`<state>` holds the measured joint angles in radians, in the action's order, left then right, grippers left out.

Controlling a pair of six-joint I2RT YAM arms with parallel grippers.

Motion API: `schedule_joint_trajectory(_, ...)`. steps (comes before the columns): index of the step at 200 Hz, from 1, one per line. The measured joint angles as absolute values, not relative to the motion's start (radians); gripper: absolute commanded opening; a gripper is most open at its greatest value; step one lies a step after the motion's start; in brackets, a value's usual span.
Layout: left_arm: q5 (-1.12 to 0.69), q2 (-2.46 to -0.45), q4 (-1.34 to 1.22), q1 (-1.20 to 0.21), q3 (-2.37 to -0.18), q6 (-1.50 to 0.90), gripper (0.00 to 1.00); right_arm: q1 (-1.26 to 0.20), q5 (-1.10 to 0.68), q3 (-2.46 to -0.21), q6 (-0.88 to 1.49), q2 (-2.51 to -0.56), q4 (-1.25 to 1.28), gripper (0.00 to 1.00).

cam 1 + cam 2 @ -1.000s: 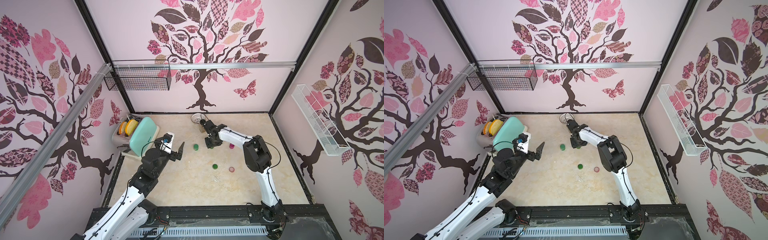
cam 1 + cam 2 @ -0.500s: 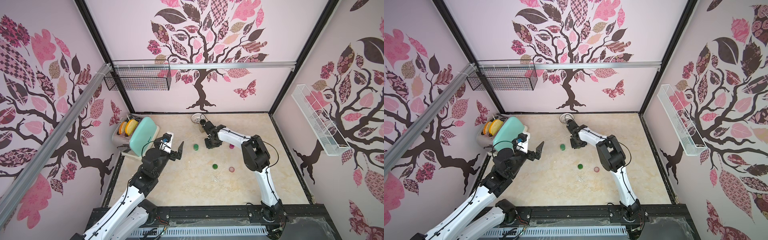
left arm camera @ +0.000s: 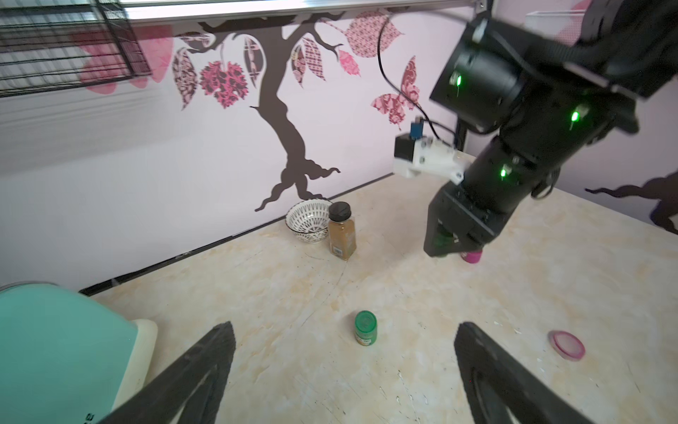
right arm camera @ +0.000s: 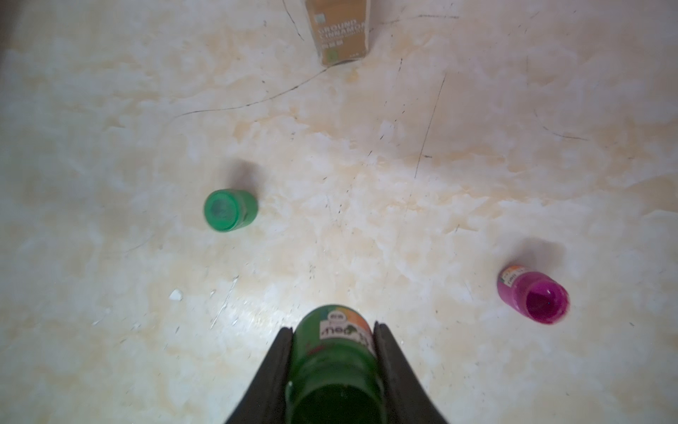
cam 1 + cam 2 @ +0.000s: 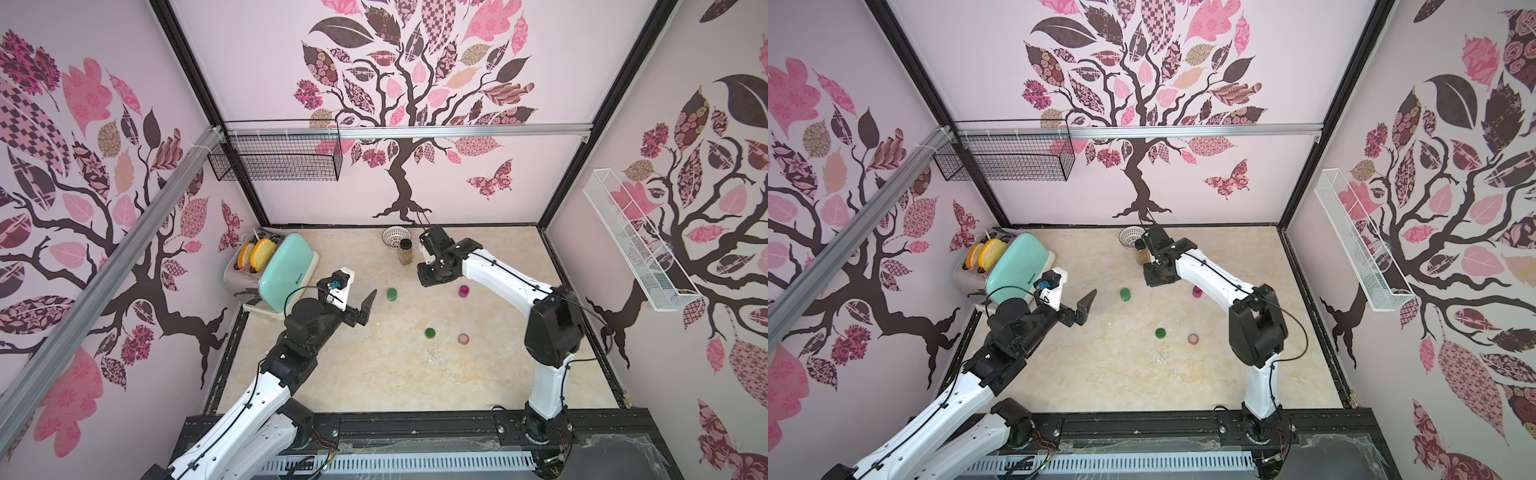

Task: Close the paint jar lid
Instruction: Pick up the paint jar from the center of the board.

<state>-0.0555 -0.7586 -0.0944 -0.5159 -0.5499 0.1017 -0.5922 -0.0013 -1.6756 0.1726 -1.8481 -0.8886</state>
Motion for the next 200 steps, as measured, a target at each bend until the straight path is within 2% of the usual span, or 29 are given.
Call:
schedule_joint_trajectory(50,-0.342,-0.84,-0.269,-0.518,-0.49,0.147,0.88,-0.592,-0.144,-1.542,0.163,-1.619,-0.933,0.3)
schedule_joint_trajectory(73,-0.422,-0.915,-0.34,-0.553,-0.49,0.163,0.89,-0.593,-0.223,-1.474,0.171,-1.545,-0.943,0.29)
schedule_joint_trajectory(116,-0.451,-1.028,-0.416,-0.709,-0.49,0.23,0.88,-0.6,-0.327,-1.39,0.208,-1.429,-0.937,0.26)
schedule_joint_trajectory(200,-0.45,-1.15,-0.519,-0.728,-0.538,0.209,0.8,-0.667,-0.38,-1.357,0.289,-1.394,-0.893,0.26)
